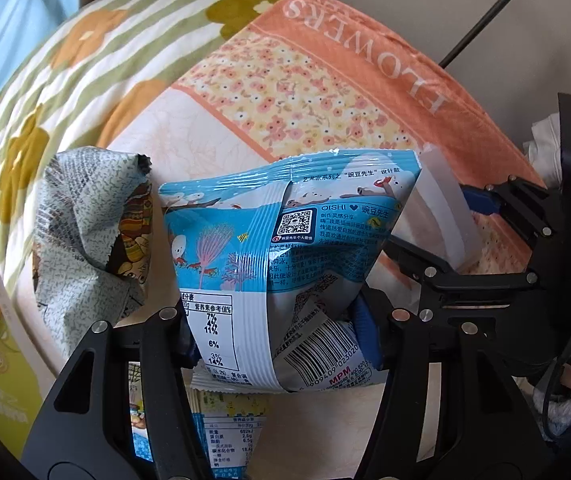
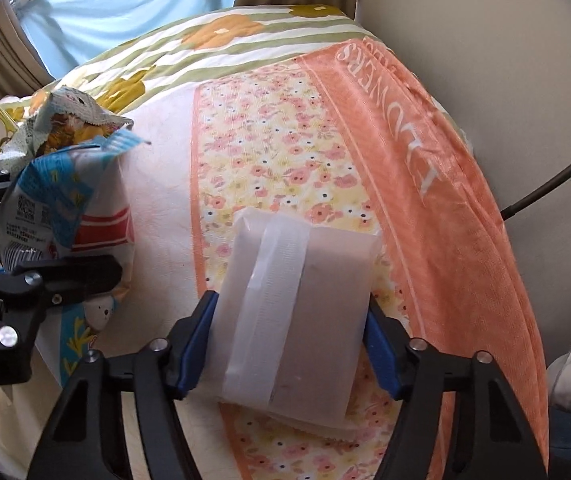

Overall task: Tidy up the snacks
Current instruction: 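Grasp blue printed bag with left tool while right tool grasps white translucent packet, then carry both packets over the yellow box and release them inside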

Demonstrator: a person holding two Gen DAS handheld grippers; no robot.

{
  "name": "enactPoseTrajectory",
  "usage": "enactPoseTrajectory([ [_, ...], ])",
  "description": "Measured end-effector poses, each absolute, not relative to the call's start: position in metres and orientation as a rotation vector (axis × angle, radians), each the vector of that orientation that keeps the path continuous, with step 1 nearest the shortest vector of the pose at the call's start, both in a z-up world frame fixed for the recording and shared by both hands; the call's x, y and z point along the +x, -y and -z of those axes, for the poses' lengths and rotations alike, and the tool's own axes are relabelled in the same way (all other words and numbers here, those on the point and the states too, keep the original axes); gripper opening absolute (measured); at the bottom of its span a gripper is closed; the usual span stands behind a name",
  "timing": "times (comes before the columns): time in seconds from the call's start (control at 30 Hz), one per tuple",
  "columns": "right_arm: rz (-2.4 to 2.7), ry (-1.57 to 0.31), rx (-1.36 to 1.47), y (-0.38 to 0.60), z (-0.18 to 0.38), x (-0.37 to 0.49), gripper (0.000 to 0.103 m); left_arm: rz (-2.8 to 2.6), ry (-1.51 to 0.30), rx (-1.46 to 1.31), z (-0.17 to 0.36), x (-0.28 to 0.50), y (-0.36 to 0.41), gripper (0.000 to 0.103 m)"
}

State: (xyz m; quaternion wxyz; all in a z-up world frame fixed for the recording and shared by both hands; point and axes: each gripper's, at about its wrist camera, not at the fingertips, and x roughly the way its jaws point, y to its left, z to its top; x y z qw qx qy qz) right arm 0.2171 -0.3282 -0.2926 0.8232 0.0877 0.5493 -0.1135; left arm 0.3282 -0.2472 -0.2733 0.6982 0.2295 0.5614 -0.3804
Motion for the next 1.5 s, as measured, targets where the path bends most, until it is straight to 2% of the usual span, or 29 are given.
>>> enactPoseTrajectory([
  [0.23,0.224,-1.144,0.192,0.340,0.271,0.197,0.061,0.827,-1.201,0.464,0.243,0.314,0.249,0.054],
  [0.73,0.053,-0.980,0.083,0.338,0.158,0.170,0.061,0.647,-1.007,0.306,0.132,0.269,0.220,0.054],
  [1.07,-0.225,-0.871,-0.014,0.276,0.105,0.193,0.061,0.372,-0.926,0.167,0.084,0.252,0.123,0.054],
  [1.5,-0.424,-0.842,-0.037,0.130,0.098,0.230,0.061,0.174,-0.946,0.112,0.101,0.266,-0.042,0.054],
])
